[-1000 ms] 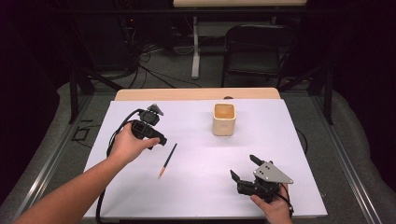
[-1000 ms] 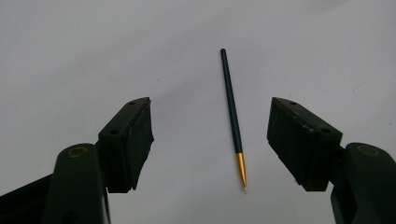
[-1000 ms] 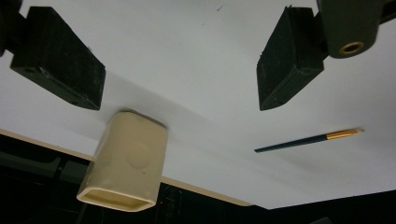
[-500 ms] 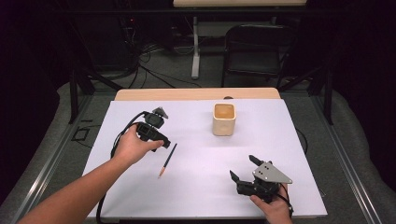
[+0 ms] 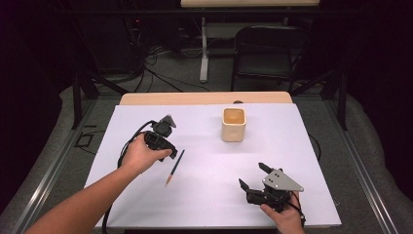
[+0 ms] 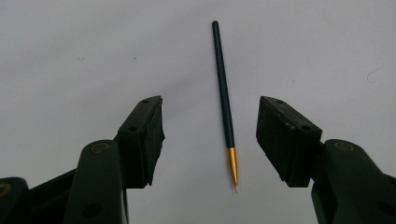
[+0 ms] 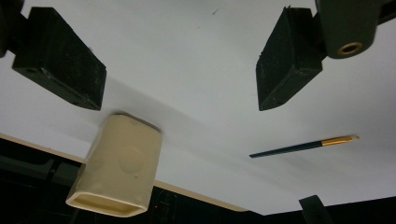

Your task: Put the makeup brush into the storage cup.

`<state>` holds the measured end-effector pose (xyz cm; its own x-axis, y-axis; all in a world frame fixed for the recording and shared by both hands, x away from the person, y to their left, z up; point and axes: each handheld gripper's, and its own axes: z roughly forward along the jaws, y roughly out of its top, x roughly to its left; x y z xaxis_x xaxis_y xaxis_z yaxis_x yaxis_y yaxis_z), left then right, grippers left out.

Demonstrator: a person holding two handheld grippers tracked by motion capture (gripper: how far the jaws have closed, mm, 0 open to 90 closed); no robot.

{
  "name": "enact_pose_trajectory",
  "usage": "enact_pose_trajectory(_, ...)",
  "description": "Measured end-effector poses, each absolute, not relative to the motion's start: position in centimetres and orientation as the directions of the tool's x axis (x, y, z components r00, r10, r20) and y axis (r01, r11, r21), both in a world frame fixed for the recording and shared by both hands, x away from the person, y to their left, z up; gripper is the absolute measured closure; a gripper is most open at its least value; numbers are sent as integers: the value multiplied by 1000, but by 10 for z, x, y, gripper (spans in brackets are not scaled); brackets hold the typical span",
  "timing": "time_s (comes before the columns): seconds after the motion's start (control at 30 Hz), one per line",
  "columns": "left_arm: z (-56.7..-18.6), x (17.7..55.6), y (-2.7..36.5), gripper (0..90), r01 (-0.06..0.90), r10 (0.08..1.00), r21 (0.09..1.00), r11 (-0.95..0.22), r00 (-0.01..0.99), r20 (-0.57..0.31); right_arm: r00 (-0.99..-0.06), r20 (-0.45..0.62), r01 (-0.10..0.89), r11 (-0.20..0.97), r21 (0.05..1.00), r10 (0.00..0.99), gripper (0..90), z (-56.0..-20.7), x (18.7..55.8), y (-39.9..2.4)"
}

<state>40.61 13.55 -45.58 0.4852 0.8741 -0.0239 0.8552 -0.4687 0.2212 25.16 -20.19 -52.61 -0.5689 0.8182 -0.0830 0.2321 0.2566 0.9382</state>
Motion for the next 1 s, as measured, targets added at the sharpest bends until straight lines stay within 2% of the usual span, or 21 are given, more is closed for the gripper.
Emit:
enact_pose_trajectory(0.5, -469, 407, 136, 495, 873, 883, 189, -449, 466, -52, -572, -81, 235, 258, 937, 816, 158, -526, 252, -201)
enact_pose_trajectory(1.0, -479, 404, 133, 634, 884, 887, 152, -443, 456, -67, -573, -83, 235, 261, 936, 815, 159, -527, 252, -201)
